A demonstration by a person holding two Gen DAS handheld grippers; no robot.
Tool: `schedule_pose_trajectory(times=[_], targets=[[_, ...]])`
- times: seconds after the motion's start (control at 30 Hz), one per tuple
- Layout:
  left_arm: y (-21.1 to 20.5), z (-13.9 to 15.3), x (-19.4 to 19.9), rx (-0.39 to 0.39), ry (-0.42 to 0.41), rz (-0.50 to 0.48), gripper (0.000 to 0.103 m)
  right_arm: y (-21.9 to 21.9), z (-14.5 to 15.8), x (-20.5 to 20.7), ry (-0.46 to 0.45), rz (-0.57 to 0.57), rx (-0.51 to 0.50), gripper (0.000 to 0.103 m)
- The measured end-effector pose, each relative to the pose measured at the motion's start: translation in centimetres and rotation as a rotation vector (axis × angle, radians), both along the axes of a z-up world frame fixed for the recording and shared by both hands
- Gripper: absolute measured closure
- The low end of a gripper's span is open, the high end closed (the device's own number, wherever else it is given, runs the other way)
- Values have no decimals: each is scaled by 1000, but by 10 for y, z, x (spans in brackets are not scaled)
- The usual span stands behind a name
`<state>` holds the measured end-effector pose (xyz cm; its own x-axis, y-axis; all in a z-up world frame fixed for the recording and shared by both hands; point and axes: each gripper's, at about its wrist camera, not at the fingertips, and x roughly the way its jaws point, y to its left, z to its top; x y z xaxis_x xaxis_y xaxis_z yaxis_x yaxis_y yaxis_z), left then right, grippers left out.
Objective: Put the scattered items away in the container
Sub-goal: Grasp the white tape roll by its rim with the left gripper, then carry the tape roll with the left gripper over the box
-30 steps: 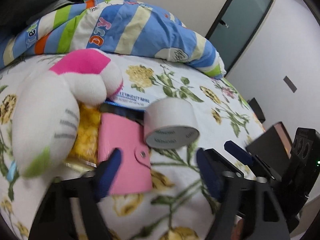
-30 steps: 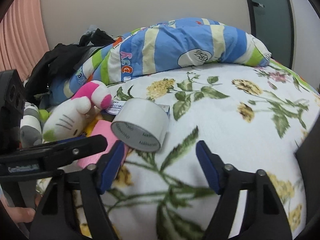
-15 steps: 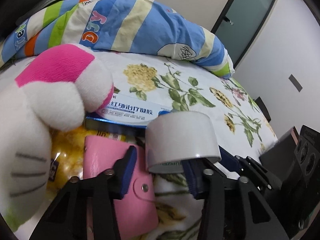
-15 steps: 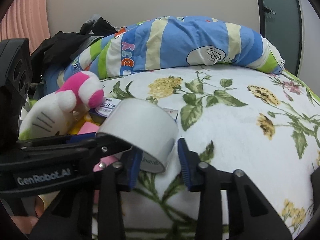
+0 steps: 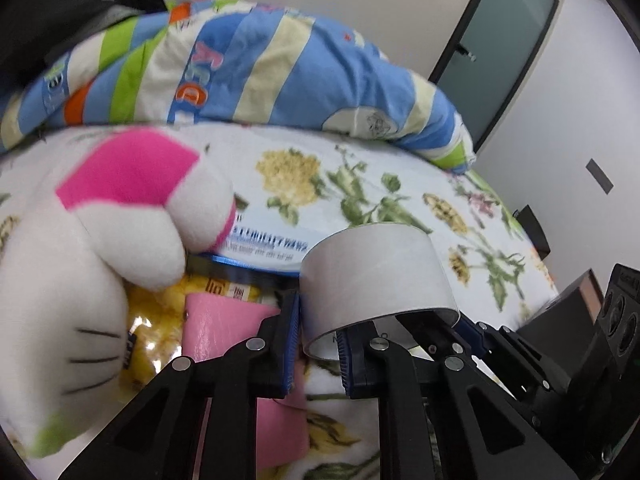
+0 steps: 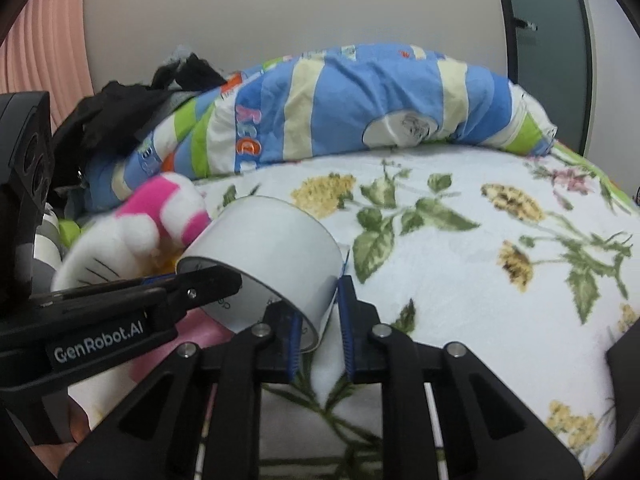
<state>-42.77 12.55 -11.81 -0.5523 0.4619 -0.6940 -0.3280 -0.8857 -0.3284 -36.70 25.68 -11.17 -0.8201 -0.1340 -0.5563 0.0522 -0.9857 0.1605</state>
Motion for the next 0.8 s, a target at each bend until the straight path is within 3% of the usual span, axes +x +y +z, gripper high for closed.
schedule_pose_trajectory(times=[0.57, 0.8], targets=[[38, 141, 82, -6, 184, -57, 86, 38, 127, 88, 166, -52, -45, 85], [73, 178, 121, -18, 239, -100, 86, 70, 164, 132, 206, -93, -49, 84]])
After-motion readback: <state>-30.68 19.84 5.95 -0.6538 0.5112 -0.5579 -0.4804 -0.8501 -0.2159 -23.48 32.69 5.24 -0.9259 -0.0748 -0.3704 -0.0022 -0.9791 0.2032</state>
